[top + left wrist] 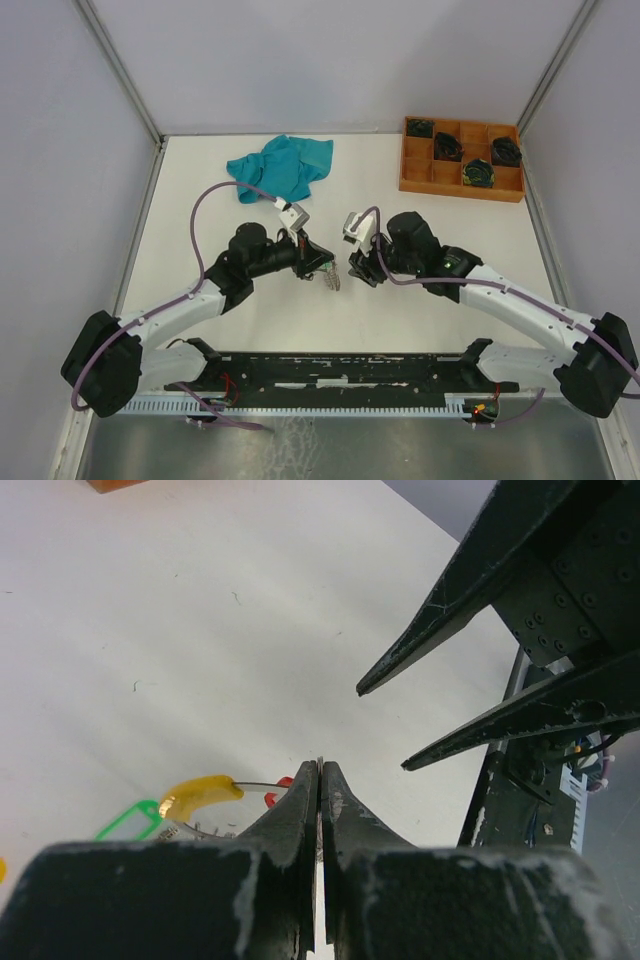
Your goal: Put the keys on the keyring
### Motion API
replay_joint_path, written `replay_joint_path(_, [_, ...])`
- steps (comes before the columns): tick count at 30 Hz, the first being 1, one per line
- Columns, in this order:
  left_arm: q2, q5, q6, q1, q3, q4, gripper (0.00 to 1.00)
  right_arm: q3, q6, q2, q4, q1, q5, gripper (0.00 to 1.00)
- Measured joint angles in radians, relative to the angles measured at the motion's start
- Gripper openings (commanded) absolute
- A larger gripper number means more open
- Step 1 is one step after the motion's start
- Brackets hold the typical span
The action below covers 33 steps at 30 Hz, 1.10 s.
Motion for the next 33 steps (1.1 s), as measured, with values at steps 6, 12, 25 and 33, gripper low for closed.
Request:
replay_joint_path(6, [0.014,-0.022,-0.003,0.0,0.0,0.002,0.03,0.021,0.285,0.028,0.005,-0.006,0.048,0.54])
replay_joint_path(12, [0.023,-0.025,-0.031,0.0,0.0,0.01,0.03,0.021,0.468,0.029,0.02,-0.006,0.07,0.48])
replay_joint_path(25, [0.046,-0.026,-0.072,0.0,0.0,0.059,0.03,0.064,0.727,0.107,0.017,-0.006,0.082,0.34])
replay_joint_path(33, [0.061,-0.026,-0.087,0.0,0.0,0.087,0.03,0.064,0.797,0.15,0.057,-0.006,0.081,0.33])
